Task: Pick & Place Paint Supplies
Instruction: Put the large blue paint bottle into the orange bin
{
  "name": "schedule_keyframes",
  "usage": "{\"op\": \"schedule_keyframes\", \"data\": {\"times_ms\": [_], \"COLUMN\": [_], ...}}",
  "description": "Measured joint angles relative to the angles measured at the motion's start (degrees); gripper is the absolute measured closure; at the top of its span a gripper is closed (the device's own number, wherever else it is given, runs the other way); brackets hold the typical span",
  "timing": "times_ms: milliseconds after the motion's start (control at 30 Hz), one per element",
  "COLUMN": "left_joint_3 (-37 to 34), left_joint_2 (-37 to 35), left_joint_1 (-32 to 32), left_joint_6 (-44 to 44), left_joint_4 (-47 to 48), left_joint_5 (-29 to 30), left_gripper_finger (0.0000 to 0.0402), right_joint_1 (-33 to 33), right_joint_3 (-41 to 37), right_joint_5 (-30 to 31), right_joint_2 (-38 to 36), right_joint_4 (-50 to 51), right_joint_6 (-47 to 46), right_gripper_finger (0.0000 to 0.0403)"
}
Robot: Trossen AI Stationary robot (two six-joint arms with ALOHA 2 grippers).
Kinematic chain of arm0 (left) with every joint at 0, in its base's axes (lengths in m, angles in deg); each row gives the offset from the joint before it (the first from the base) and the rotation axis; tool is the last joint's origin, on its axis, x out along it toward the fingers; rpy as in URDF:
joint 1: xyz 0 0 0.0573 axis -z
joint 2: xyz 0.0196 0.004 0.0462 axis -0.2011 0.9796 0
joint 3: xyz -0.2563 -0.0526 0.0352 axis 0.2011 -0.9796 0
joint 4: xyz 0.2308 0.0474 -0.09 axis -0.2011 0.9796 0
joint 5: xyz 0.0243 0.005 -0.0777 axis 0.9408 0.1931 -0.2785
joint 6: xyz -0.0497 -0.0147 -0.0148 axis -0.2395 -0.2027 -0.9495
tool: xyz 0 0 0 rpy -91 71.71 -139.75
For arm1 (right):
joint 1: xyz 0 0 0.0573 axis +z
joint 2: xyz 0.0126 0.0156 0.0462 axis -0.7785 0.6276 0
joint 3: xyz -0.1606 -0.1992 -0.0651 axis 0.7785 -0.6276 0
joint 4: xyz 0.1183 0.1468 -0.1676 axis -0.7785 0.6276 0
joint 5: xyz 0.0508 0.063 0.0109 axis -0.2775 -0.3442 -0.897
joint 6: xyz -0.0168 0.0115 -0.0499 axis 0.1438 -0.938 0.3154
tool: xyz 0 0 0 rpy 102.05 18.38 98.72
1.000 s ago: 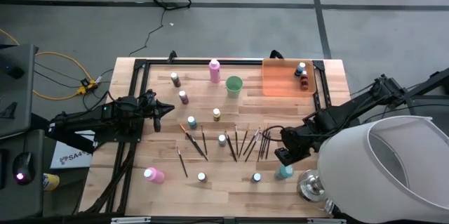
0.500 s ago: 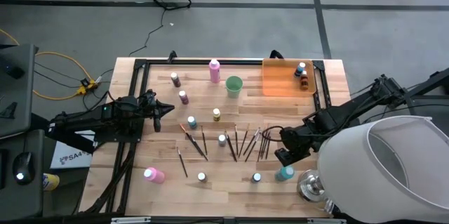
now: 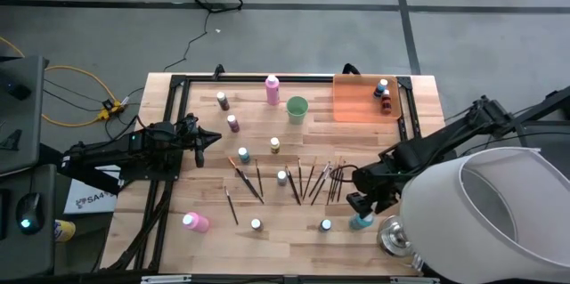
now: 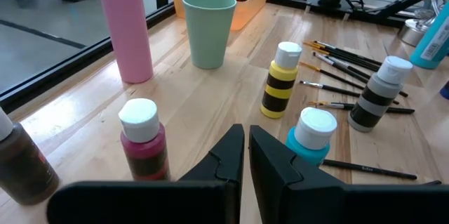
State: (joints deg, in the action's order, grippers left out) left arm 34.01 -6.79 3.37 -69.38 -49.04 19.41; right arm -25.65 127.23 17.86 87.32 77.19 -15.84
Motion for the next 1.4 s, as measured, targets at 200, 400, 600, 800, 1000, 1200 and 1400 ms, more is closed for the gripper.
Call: {"op": "schedule_keyframes", "data": {"times_ms": [200,400,600,800,1000,1200,1400], "left_joint_3": [0.00,0.00,0.00,0.00,0.00,0.00,0.00], "left_joint_2": [0.01,0.02,0.01,0.02,0.00,0.01,0.00], "left_joint_1": [0.01,0.01,0.00,0.02,0.00,0.01,0.01], "left_joint_6": [0.01,0.01,0.00,0.00,0.02,0.01,0.00], "left_joint_4": [0.00,0.00,0.00,0.00,0.00,0.00,0.00], "left_joint_5": [-0.02,-0.02,-0.01,-0.02,-0.02,-0.01,-0.02], "left_gripper_finger": [0.0380,0.0380,0.0380,0.0380,0.0380,0.0380,0.0380], "right_joint_1": [0.02,0.02,0.02,0.02,0.02,0.02,0.02], "right_joint_3": [0.00,0.02,0.02,0.03,0.09,0.09,0.09], "right_joint_5": [-0.10,-0.63,-0.81,-0.74,-1.18,-2.28,-0.97], "right_joint_2": [0.62,2.66,3.22,3.22,3.22,3.22,2.64], "right_joint_4": [-0.73,-1.51,-3.27,-3.41,-3.34,-3.66,-3.97], "right_joint_6": [-0.94,-1.47,-1.01,-1.31,-1.50,-0.62,0.41], "right_gripper_finger": [0.0143,0.0170,0.0197,0.0230,0.0270,0.0276,0.0286]}}
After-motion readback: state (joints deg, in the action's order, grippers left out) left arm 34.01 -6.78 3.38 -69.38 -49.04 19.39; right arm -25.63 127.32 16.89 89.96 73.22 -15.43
